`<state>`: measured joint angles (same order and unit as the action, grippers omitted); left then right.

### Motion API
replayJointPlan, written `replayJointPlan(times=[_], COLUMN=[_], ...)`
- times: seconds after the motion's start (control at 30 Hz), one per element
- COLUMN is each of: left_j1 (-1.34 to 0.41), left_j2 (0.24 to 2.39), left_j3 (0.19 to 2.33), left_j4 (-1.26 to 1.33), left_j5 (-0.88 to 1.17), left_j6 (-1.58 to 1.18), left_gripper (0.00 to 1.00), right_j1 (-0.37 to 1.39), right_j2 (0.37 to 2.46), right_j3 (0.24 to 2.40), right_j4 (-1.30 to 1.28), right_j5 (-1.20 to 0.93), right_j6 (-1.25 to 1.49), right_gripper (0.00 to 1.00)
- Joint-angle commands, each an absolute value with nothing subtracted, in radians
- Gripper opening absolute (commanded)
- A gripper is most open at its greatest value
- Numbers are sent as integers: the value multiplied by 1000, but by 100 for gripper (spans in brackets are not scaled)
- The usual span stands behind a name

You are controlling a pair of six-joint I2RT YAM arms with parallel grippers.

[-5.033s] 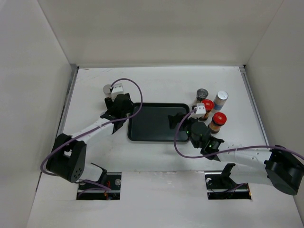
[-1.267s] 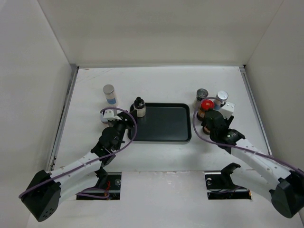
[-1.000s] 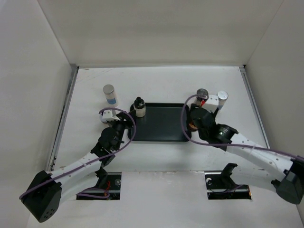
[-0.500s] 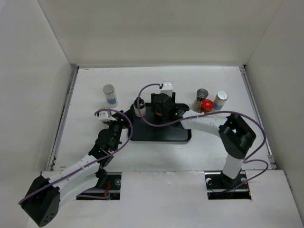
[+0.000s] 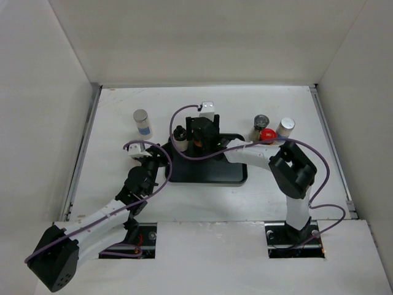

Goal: Organize the condiment bottles

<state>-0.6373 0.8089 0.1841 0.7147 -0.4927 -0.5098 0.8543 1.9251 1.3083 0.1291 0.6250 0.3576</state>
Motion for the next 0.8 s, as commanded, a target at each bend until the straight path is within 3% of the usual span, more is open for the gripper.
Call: replayJointPlan(times=[0.0,0.17,0.27,0.33,0.4,0.43,0.5,0.53,0.67,0.73,0.77], left_j1=[-630,-639,-627,-636,-637,-634,-639,-640,-637,-642,-645], left_j2=[816,810,816,808,807,813,822,824,841,842,838], left_j3=[184,186,187,187,186,184,189,190,192,193,193], left_j4=[761,761,752,750,758,759,758,761,770,769,767], left_j5=[-488,-488,-488,-488,-488,-488,-488,-486,-483,-480,-477], left_j6=[-525,-525,-526,-526,-525,-526,-526,-526,-528,-529,-529], left_gripper=[54,54,54,54,54,54,54,54,54,54,54], right_j1=[863,863,854,819,766,737,679,653,582,550,535], right_j2=[1875,1752,1631,1545,1442,1389,1300,1264,1163,1143,1137], right_j3=[1368,1303,1209,1123,1013,956,872,841,752,720,707], right_j4=[252,230,233,233,224,209,160,123,43,37,31], right_j5=[650,644,653,681,727,751,799,819,879,881,873], right_j6=[351,362,357,362,371,382,409,420,449,446,446], right_gripper=[87,99,97,87,54,43,38,41,90,100,100])
